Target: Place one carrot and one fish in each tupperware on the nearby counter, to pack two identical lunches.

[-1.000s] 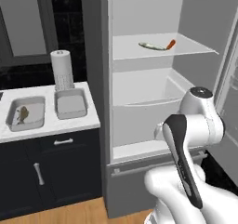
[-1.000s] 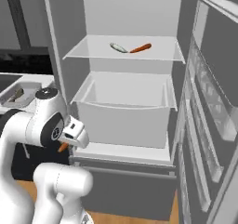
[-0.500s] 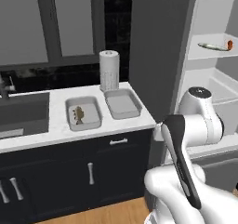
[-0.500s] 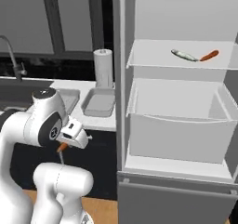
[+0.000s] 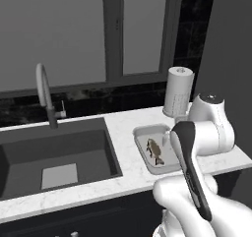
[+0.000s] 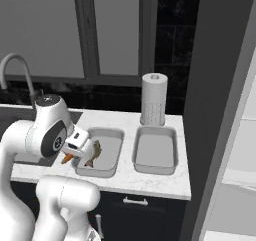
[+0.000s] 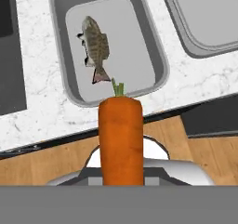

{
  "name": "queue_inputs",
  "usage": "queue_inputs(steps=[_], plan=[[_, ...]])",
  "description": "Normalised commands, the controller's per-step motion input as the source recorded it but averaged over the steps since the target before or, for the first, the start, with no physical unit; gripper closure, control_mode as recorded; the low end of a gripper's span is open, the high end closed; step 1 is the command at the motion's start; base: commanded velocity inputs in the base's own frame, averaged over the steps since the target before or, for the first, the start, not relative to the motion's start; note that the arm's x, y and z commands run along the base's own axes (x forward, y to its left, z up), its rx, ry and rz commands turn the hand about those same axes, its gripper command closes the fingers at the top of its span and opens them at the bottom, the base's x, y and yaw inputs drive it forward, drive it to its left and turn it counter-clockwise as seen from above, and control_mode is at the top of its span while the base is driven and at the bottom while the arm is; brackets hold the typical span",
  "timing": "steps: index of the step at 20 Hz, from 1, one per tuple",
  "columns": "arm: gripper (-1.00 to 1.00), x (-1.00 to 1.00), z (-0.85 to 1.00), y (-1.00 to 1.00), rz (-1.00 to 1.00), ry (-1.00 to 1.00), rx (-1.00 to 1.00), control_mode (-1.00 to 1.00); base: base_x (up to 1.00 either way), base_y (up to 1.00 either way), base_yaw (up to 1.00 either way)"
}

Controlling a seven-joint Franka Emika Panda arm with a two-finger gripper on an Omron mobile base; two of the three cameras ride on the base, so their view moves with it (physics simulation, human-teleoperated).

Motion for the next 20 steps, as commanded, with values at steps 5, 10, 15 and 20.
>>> queue_inputs(steps=[5,10,15,20], plan=[[1.0,0.99,-0.4,0.26,0.0,0.13,0.0,-1.0,0.0,0.0,0.0],[1.0,0.76,-0.37,-0.32,0.0,0.12,0.02,-1.0,0.0,0.0,0.0],[1.0,0.57,-0.37,-0.46,0.0,0.08,0.04,-1.0,0.0,0.0,0.0],[1.0,0.58,-0.42,-0.25,0.0,0.02,0.01,-1.0,0.0,0.0,0.0]])
